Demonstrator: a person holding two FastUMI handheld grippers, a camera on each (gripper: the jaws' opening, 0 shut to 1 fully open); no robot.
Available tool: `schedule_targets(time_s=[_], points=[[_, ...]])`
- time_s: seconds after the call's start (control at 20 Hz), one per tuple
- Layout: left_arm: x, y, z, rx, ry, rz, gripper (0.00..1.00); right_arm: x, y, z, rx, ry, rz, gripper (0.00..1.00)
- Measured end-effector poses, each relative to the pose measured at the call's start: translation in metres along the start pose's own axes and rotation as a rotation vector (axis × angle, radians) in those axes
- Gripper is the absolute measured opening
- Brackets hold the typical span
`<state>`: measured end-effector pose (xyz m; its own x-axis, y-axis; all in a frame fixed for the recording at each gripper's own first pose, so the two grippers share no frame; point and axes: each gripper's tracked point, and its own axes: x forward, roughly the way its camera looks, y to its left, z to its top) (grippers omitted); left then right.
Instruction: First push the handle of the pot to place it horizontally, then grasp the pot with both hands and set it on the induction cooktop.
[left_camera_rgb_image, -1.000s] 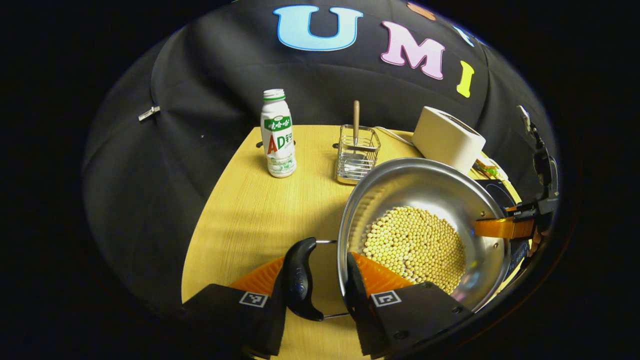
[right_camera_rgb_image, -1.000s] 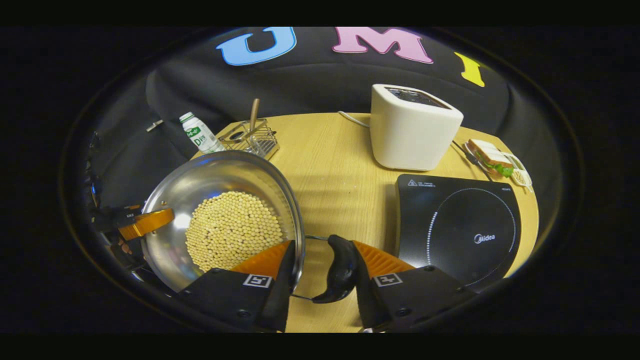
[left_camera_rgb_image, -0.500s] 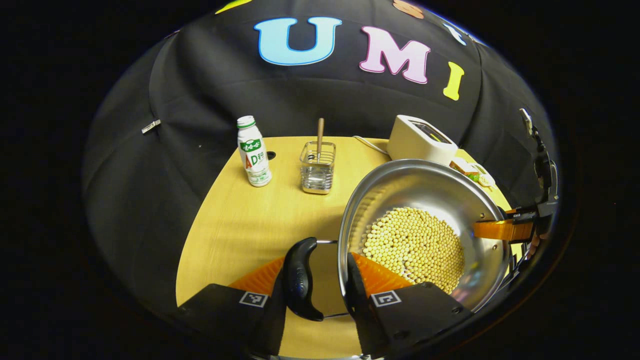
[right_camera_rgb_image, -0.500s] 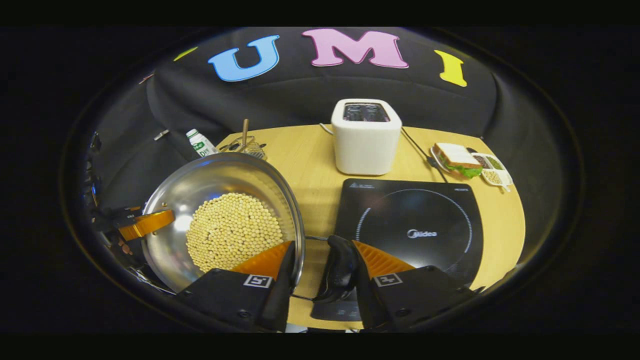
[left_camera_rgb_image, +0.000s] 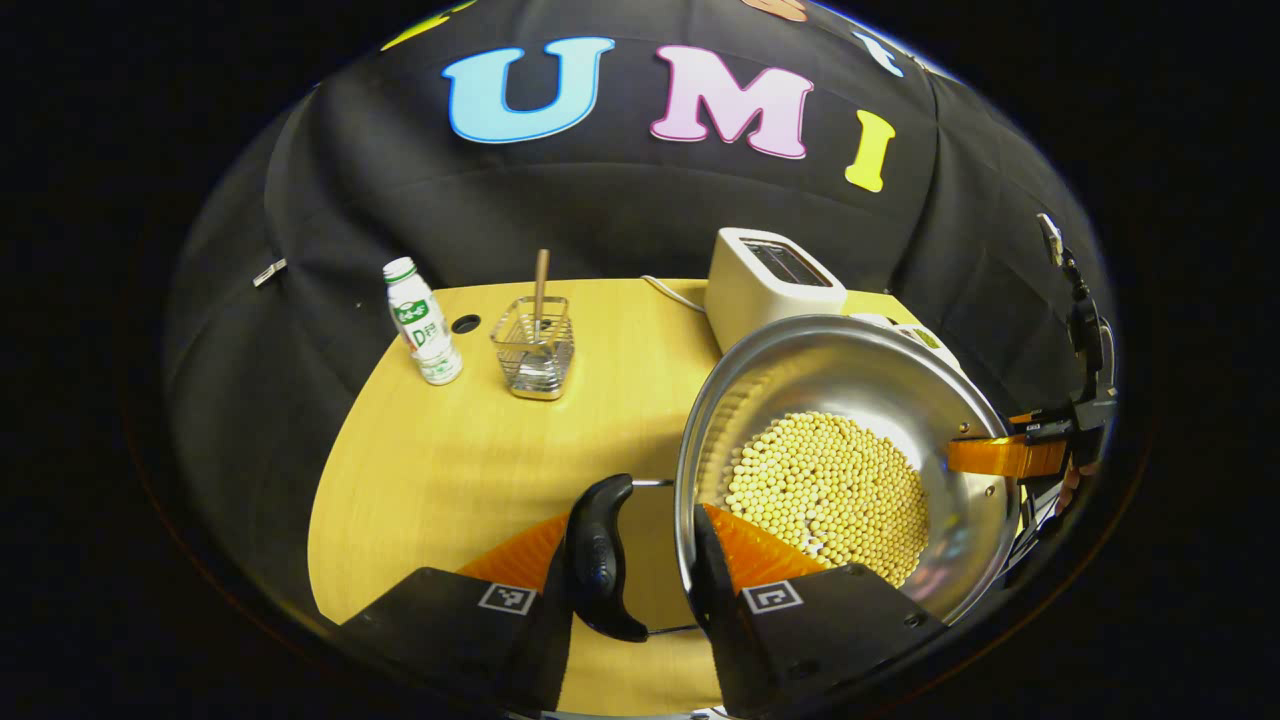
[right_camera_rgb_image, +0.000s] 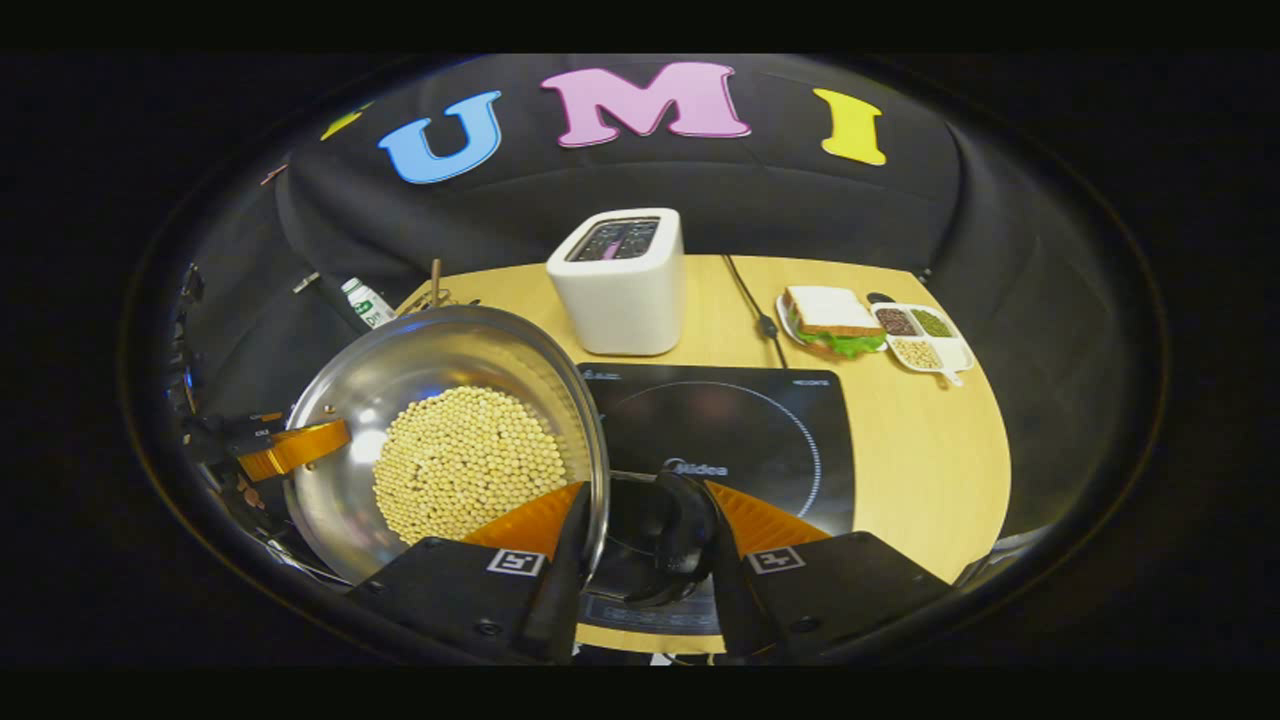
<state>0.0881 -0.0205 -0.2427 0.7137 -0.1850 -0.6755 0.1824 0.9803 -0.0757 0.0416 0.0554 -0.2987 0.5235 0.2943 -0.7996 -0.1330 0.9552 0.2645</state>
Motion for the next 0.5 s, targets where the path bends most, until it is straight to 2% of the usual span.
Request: schedule_targets(time_s=[0.35,0.4,0.5], points=[[0.020,-0.070,0.009,0.030,0.006,-0.028,0.60,-0.009,-0.072,-0.002,0.039,-0.004,-0.020,0.58],[0.022,-0.078,0.009,0.036,0.006,-0.029,0.60,-0.009,-0.080,-0.002,0.044,-0.002,-0.020,0.54],[0.030,-0.093,0.012,0.043,0.005,-0.032,0.60,-0.007,-0.097,-0.004,0.054,0.001,-0.021,0.58]])
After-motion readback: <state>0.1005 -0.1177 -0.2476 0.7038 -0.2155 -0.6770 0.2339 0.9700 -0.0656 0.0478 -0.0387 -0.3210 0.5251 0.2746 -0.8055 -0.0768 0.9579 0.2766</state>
